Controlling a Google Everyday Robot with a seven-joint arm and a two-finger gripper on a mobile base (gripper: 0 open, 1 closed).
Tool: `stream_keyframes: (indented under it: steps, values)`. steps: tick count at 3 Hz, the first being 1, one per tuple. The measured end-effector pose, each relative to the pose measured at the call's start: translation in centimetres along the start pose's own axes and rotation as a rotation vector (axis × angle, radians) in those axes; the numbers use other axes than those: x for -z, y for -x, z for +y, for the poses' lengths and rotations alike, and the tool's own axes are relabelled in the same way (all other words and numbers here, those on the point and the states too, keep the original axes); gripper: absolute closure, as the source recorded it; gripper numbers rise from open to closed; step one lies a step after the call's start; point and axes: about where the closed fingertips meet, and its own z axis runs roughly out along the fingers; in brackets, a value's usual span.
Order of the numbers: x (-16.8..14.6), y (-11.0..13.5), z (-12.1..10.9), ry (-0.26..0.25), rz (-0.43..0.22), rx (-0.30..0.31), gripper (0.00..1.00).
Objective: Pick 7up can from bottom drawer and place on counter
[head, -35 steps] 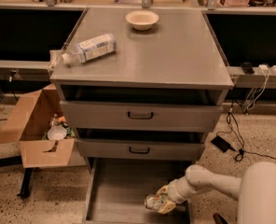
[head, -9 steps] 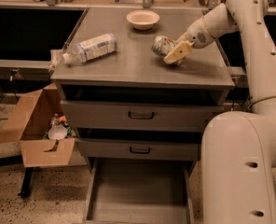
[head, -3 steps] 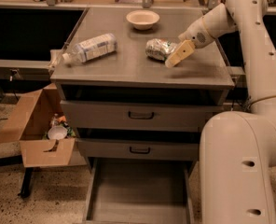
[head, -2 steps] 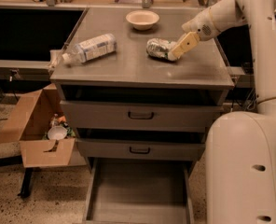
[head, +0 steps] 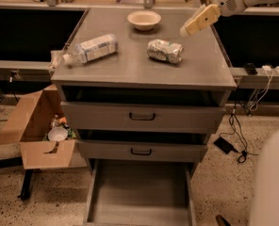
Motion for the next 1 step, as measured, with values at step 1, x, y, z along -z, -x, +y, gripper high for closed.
stream_keyframes:
  steps: [1]
  values:
    - [-0.48, 0.38, 0.86, 0.011, -0.001, 0.003, 0.00]
